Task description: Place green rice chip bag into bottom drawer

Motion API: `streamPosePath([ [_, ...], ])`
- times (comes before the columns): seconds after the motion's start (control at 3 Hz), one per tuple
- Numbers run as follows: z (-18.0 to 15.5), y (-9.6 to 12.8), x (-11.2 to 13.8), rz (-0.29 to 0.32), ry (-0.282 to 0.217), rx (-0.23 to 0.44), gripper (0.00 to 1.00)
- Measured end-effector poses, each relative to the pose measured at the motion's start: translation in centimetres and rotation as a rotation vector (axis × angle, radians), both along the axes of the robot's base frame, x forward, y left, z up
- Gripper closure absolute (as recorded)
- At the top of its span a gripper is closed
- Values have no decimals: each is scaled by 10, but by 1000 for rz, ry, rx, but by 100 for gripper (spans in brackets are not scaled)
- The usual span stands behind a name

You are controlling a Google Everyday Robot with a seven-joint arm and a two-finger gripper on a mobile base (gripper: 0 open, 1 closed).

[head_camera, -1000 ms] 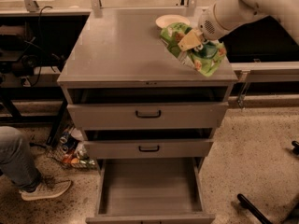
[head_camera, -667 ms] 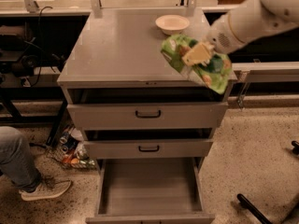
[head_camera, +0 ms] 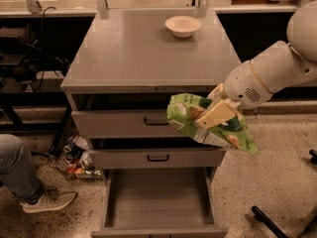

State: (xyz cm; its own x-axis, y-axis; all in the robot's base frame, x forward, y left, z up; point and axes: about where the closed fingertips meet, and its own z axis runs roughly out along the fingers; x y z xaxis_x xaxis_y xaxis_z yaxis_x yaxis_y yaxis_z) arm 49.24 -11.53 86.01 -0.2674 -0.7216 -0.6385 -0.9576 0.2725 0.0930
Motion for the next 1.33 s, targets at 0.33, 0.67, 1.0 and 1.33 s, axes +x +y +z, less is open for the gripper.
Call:
streamPosePath([
  [0.33,0,0,0,0,0,0,100],
  [0.67,-31,2,-2,-8,65,-30,100],
  [1.0,-93,-2,-18,-21,141,-99,100],
  [1.33,-183,2,-44,-7,242,-98,100],
])
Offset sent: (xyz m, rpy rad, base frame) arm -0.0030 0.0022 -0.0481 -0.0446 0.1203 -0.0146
